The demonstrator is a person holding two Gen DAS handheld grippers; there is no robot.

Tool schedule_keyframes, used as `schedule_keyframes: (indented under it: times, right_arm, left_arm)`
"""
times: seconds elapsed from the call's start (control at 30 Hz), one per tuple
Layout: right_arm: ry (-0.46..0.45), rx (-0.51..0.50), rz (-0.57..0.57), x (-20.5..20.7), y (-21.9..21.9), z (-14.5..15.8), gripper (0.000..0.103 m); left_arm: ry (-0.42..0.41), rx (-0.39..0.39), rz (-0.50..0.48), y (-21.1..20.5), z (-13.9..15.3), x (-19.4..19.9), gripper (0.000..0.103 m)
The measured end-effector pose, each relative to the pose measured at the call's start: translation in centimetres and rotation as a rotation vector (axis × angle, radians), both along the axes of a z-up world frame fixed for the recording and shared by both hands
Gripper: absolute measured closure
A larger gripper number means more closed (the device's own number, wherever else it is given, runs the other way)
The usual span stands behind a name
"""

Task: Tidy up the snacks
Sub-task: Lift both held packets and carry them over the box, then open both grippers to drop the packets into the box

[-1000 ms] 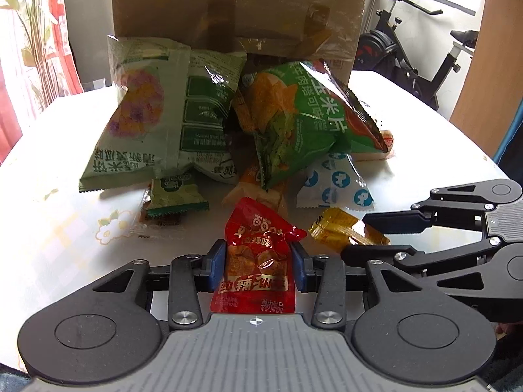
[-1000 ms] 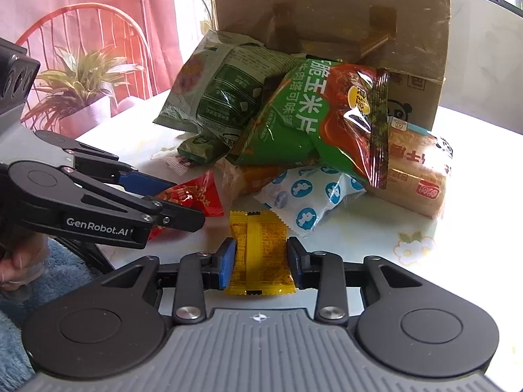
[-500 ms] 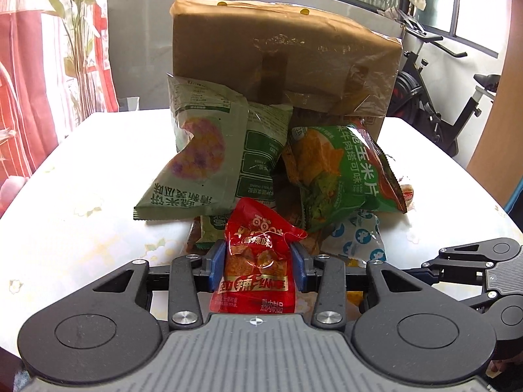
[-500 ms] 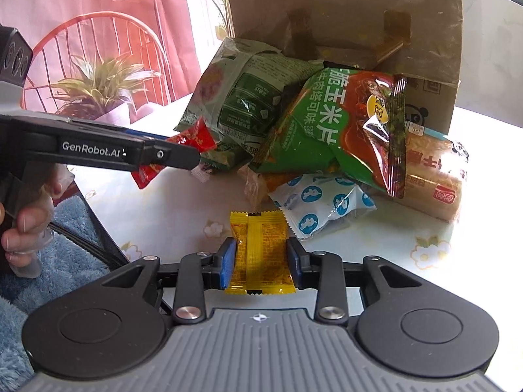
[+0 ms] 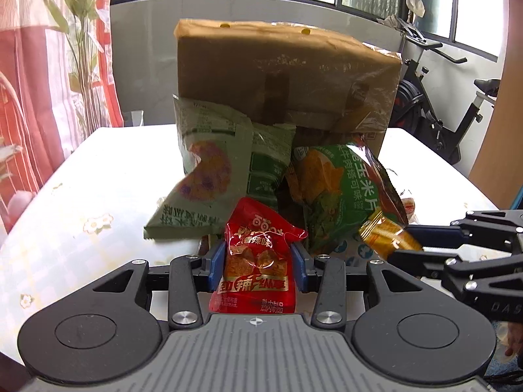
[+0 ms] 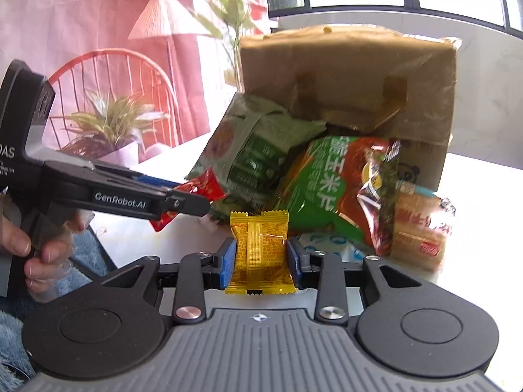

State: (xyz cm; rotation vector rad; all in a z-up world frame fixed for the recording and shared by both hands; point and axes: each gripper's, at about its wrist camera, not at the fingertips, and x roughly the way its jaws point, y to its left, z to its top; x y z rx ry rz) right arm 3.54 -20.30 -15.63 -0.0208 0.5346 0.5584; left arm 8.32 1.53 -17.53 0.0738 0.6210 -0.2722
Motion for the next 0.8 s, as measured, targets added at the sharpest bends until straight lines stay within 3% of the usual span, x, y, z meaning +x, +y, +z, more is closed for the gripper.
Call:
schedule_keyframes:
  times: [0.33,0.53,0.67,0.8]
  right_arm:
    - [-0.239,0.066,-0.156,3.7,-4.5,8.4,0.067]
    - [-0.364,0.042,-0.217,9.7,-5.3,13.2,0.067]
    - [-0.364,-0.001,-0.23,13.7,-4.4,13.9,0.067]
    - [-0.296,-0.001,-0.248,16.9,-4.1,13.2,0.067]
  left_arm:
    - [-0.236,-0.012,0.008,0.9,8.9,4.0,0.058]
    - [-0.297,-0.023,-0.004,-1.1,12.8,9.4,0.057]
    - [-0.288,-0.01,0.0,-2.9,14.2,13.4,0.057]
    - [-0.289,0.045,0.007,-4.2,14.5,16.6,0.056]
